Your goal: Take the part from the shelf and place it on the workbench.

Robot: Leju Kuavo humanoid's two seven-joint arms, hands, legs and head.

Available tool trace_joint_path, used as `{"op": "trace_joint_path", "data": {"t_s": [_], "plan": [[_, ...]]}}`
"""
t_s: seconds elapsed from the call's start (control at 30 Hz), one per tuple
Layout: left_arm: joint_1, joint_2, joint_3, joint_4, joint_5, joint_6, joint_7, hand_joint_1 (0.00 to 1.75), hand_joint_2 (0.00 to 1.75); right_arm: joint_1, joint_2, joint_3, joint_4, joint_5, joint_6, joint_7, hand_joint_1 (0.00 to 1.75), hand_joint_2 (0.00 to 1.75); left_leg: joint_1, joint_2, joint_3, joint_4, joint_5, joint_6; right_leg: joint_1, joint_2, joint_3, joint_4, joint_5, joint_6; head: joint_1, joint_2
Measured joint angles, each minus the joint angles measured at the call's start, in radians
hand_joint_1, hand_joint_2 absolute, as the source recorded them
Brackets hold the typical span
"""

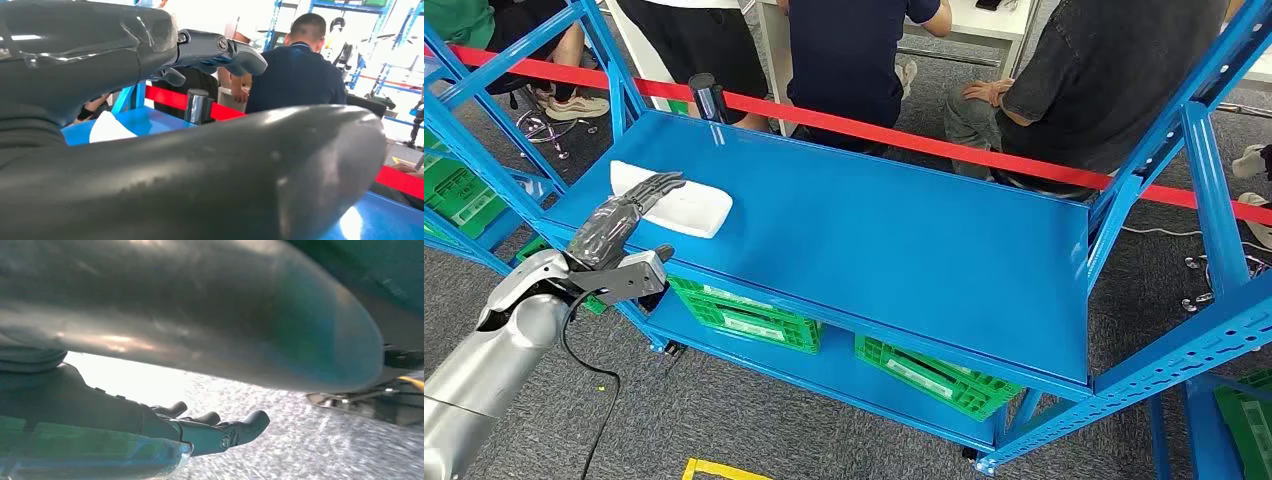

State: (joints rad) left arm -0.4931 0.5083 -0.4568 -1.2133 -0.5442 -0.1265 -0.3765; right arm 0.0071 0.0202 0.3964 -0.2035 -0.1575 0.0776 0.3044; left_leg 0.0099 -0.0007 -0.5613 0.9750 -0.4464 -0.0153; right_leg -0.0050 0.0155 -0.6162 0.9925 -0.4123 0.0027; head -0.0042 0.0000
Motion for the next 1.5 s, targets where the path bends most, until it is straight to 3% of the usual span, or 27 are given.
{"op": "trace_joint_path", "data": {"t_s": [0.23,0.37,0.63,0.93,1.5], "plan": [[-0.105,-0.034,-0.078,0.062,-0.127,0.094,0.095,0.00,0.00,-0.004,0.007,0.000,0.002,-0.003,-0.008,-0.042,0.00,0.00,0.000,-0.001,0.000,0.001,0.001,0.000,0.000,-0.001,0.000,0.000,0.000,0.000,0.000,0.000],[-0.207,-0.071,-0.154,0.146,-0.188,0.162,0.176,0.00,1.75,-0.003,0.018,0.000,0.003,-0.011,-0.016,-0.062,0.00,0.00,0.000,0.000,0.000,0.001,0.001,0.001,0.000,0.000,0.001,0.000,0.001,0.000,0.000,0.000],[-0.292,-0.112,-0.244,0.318,-0.305,0.287,0.265,0.00,1.75,-0.003,0.033,0.000,0.006,-0.008,-0.017,-0.092,0.00,0.00,0.000,0.000,0.001,0.001,0.001,0.001,0.000,0.000,0.001,0.000,0.001,0.000,0.000,0.000],[-0.346,-0.169,-0.278,0.530,-0.336,0.306,0.280,0.00,1.75,-0.003,0.034,0.000,0.006,-0.007,-0.009,-0.108,0.00,0.00,0.000,0.000,0.001,0.001,0.001,0.001,0.000,0.000,0.001,0.000,0.001,0.000,0.000,0.000],[-0.367,-0.199,-0.296,0.620,-0.337,0.308,0.281,0.00,1.75,-0.003,0.034,0.000,0.008,-0.007,-0.009,-0.108,0.00,0.00,0.000,0.000,0.001,0.001,0.001,0.001,0.000,0.000,0.001,0.000,0.001,0.000,0.000,0.000]]}}
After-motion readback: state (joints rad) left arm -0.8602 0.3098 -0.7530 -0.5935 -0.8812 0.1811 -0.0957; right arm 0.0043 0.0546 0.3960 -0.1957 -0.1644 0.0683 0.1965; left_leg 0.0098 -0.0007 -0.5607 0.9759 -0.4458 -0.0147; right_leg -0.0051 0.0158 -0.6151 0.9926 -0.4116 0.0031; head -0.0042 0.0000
